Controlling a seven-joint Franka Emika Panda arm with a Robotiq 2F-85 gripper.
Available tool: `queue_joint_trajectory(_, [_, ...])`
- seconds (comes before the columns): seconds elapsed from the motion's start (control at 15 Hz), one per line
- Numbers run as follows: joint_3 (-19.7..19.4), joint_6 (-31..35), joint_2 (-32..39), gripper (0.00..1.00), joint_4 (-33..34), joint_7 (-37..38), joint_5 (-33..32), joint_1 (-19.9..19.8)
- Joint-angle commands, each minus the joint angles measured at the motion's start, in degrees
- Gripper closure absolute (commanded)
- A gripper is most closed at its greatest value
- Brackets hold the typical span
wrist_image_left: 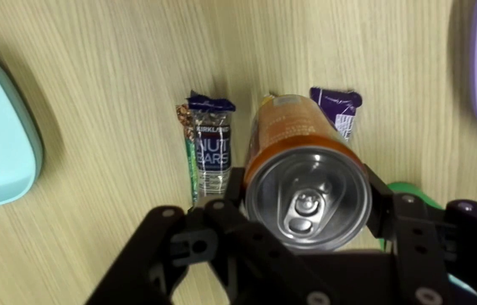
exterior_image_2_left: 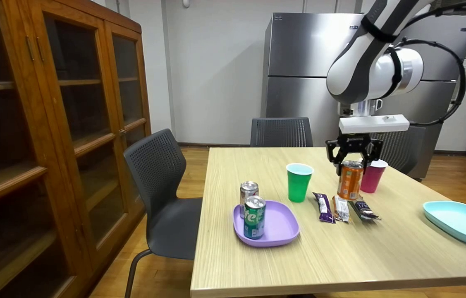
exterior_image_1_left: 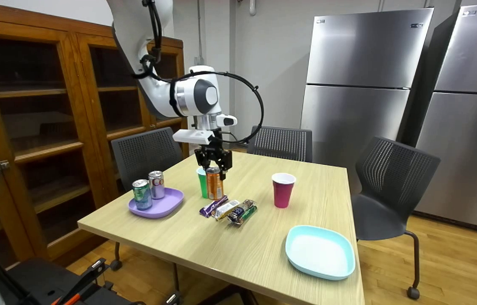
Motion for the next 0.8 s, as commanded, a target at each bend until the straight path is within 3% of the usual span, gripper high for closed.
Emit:
queue_joint_trajectory(0.0, [2.2, 0.6, -4.2, 0.60, -4.5, 2.5, -2.0, 1.9])
queue_joint_trajectory(0.73, [7.3, -0.6, -1.2, 0.60, -2.3, 5.6, -2.2, 7.7])
